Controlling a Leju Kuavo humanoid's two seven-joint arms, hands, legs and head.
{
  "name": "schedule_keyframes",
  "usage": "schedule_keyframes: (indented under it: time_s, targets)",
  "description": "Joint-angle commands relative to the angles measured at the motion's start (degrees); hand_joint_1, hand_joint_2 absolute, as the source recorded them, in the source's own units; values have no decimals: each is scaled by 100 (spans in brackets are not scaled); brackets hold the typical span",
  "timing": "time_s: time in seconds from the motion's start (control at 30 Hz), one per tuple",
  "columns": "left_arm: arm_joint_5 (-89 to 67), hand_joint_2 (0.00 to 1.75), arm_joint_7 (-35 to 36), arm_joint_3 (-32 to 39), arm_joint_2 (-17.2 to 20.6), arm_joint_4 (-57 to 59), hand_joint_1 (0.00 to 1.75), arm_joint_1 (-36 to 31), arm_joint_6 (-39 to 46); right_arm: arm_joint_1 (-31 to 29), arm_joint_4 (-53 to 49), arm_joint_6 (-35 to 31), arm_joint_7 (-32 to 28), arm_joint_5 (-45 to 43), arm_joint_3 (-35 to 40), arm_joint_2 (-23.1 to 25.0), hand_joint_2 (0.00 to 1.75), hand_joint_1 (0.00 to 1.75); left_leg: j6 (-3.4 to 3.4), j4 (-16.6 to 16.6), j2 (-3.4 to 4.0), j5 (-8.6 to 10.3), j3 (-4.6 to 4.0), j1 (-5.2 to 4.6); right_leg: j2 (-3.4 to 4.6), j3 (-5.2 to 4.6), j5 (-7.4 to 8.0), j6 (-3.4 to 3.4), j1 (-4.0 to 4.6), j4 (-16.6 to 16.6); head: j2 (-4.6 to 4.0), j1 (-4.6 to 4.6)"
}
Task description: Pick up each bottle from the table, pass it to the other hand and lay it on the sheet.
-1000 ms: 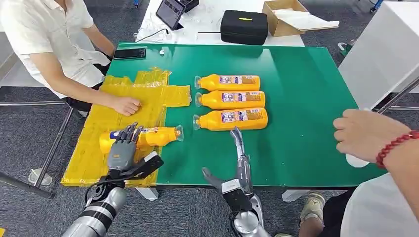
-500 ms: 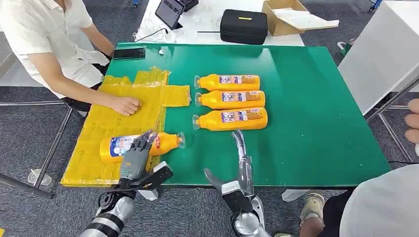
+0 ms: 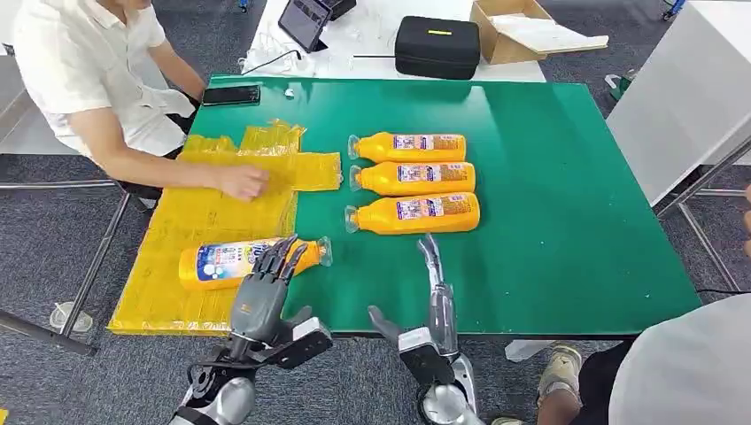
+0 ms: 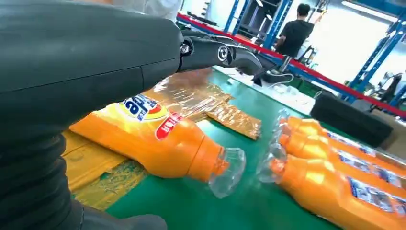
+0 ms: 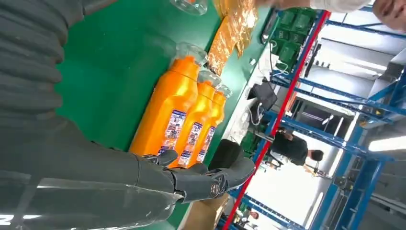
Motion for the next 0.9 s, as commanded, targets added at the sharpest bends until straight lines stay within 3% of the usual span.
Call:
schedule_keyframes:
  time_s: [0.03, 0.1, 0.17, 0.2, 0.23, 0.33, 0.47, 0.9]
  targets:
    - [169, 175, 57, -442, 270, -40, 0, -111, 184, -146, 316, -137, -2, 179, 114, -132, 175, 0, 6, -4, 8, -8, 28, -2, -1, 25, -7, -9, 2, -2, 0, 0]
    - [748, 175, -186, -387, 156, -98, 0, -61, 108, -305, 774, -127, -2, 618, 37, -163, 175, 0, 7, -6, 7, -8, 33, -3, -3, 31, -7, -10, 2, -5, 2, 0]
    - [2115, 175, -561, -54, -186, -292, 0, 113, -664, -434, 1123, -426, 70, 1613, -151, -286, 175, 0, 5, -6, 6, -3, 19, -2, -1, 19, -2, -5, 1, -7, 2, 0]
    - [2815, 175, -293, 82, -406, -453, 0, 223, -1206, -295, 954, -464, 237, 3050, -1016, -210, 175, 0, 11, -9, 7, -7, 36, -5, -4, 36, -5, -6, 0, -11, 0, 0]
    - [2954, 175, -240, 44, -492, -542, 0, 275, -1251, -223, 803, -464, 262, 3753, -1637, -120, 175, 0, 10, -4, -8, -2, 16, -5, -16, 22, -5, -2, -2, -6, 0, -2]
    - [3479, 175, 59, -37, -638, -613, 0, 374, -1358, -481, 1034, -464, 802, 4775, -2099, -561, 175, 0, 14, -3, -19, -2, 19, -9, -27, 27, -8, 0, -6, -7, 0, 0]
    - [3606, 175, 256, -53, -619, -710, 0, 380, -972, -864, 1663, -243, 1820, 4833, -1687, -1153, 175, 0, 13, -4, -6, -2, 11, -12, -8, 21, 1, 2, -12, -11, 0, 0]
    - [3635, 175, 408, 201, -748, -430, 0, 331, -502, -1036, 1724, 16, 2476, 4768, -1528, -1308, 175, 0, 16, -2, 12, -13, 33, -14, 3, 33, -8, -4, -8, -4, 0, 0]
